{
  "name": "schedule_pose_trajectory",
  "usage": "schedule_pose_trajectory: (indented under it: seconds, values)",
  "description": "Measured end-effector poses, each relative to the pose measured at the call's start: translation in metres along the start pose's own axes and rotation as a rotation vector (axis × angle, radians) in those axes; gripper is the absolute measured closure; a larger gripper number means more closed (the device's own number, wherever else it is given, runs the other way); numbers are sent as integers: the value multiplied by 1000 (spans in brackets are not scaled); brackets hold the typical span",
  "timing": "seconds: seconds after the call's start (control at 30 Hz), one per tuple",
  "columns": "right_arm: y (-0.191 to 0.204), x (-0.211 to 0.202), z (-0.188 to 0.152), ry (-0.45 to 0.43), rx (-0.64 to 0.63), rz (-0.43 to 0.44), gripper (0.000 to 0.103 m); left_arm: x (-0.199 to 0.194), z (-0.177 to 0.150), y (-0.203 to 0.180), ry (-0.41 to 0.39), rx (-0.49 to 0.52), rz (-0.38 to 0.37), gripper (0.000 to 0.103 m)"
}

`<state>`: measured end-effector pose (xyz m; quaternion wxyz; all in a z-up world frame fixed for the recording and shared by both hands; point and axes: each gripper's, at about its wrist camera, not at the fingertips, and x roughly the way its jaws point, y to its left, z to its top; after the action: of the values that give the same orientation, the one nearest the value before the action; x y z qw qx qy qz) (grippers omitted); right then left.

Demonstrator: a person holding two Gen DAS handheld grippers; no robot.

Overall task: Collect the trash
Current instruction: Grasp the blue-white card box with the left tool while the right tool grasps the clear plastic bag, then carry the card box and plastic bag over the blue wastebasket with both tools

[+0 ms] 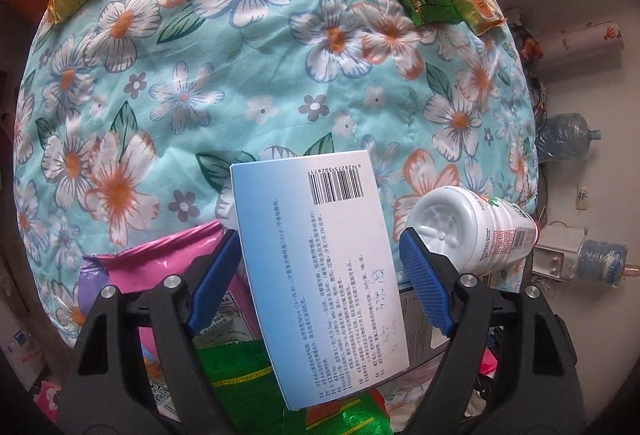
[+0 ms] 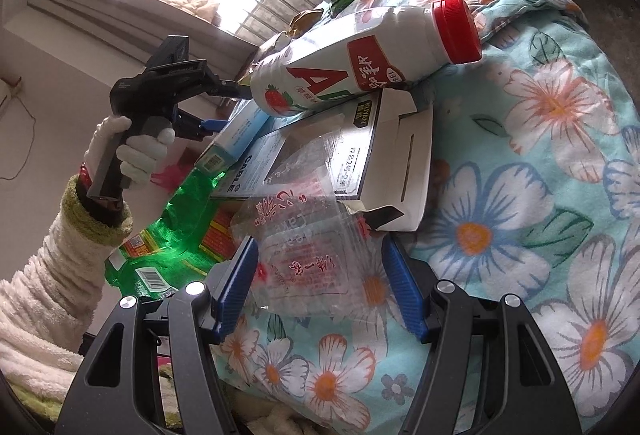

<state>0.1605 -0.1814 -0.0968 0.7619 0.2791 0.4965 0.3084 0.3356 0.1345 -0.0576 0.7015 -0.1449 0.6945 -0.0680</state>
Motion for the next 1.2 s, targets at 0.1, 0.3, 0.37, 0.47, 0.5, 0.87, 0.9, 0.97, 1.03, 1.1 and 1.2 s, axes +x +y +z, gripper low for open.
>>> schedule_pose_trajectory:
  seconds: [0.1,0.3,0.37,0.47,0.5,0.87,0.9,0.97,1.03,1.1,1.2]
  values:
    - [2,1,-1,0,-9,-7,40,9,1,-3,2,9,25,26]
    - [7,5,-3,7,-39,-57,52,15,1,-8,-15,46,41,27]
    - [6,6,-4,11,-38,-72,56,15,1,-8,-22,49,37,28]
    - [5,8,-4,17,-30,-99,64,11,0,-8,-41,61,33,28]
    - [5,9,-4,17,-27,-100,67,10,0,-8,-48,63,31,28]
    - [5,-12,-13,-12,7,-47,90,-48,-18,3,-184,91,-8,30]
    - [5,-15,-14,-18,7,-47,91,-54,-21,4,-198,93,-11,30]
    - [7,-21,-17,-33,7,-39,93,-67,-28,4,-231,102,-13,30]
    - [10,-28,-19,-46,2,-37,93,-80,-35,3,-265,113,-18,30]
    - [13,-36,-20,-67,-4,-38,94,-94,-41,1,-301,121,-21,30]
    - [18,-48,-21,-100,-8,-33,94,-112,-50,-4,-348,129,-30,30]
